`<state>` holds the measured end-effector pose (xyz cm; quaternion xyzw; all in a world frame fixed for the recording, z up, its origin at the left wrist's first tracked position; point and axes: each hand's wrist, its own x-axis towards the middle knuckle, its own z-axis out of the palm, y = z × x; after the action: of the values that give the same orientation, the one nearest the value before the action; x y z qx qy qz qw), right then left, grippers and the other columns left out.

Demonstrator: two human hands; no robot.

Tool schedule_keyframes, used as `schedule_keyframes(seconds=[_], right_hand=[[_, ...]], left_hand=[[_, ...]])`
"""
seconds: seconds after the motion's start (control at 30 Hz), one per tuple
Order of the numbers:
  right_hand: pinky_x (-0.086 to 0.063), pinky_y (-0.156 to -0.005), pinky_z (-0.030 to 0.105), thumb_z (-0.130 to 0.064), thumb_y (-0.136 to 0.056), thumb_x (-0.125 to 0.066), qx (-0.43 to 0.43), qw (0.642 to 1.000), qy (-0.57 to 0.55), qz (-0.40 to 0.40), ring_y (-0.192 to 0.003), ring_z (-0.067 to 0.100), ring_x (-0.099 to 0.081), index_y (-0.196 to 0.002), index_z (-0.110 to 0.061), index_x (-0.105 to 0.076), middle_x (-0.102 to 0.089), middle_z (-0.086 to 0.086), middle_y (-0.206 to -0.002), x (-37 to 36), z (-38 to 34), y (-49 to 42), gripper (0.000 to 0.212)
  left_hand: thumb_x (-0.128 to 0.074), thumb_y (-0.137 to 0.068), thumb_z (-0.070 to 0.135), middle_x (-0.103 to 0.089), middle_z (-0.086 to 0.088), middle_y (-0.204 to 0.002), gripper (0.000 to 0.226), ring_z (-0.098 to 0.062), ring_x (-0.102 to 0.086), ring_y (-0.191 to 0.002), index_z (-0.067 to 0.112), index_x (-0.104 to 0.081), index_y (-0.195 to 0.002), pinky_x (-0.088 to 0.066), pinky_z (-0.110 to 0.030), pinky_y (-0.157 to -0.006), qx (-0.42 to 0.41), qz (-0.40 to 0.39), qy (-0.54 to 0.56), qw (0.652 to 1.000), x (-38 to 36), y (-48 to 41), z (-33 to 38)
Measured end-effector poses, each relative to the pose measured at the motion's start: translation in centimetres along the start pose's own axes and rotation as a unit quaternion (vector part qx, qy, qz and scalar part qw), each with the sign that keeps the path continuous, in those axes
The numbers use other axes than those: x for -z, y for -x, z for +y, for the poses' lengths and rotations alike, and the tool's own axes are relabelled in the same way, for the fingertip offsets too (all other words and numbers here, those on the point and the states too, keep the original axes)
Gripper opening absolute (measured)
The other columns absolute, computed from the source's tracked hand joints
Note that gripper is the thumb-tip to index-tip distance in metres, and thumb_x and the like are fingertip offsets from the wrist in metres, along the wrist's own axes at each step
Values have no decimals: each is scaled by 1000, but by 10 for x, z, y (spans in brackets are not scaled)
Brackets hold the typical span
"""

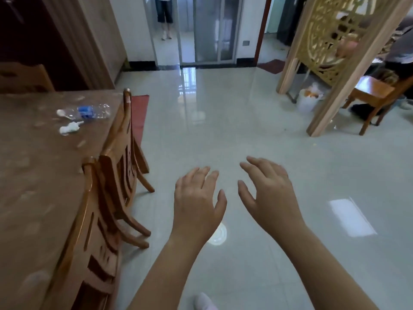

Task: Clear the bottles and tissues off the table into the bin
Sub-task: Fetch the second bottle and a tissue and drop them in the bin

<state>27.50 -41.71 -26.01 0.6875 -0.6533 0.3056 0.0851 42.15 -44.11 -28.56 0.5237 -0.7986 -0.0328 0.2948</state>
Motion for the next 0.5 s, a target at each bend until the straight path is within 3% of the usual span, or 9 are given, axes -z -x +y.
schedule_keyframes(seconds=[0.1,0.5], right_hand=[[-46,-85,53,-21,-78,-54,14,1000,-23,-5,-100,35,-59,-103,-3,-64,-66,15,-106,-39,1,-51,32],[-46,-84,51,-27,-81,-45,80,991,-99,-44,-99,34,-59,-103,-4,-63,-66,15,-107,-172,38,-235,37]], left_hand=[[-41,-84,34,-64,-11,-116,44,-30,-56,-112,9,-61,-114,-39,-47,-97,37,9,-21,999,-8,-41,-34],[-39,-84,35,-64,-9,-116,45,-28,-56,-113,10,-61,-114,-27,-40,-98,111,27,-81,990,-67,-210,-127]])
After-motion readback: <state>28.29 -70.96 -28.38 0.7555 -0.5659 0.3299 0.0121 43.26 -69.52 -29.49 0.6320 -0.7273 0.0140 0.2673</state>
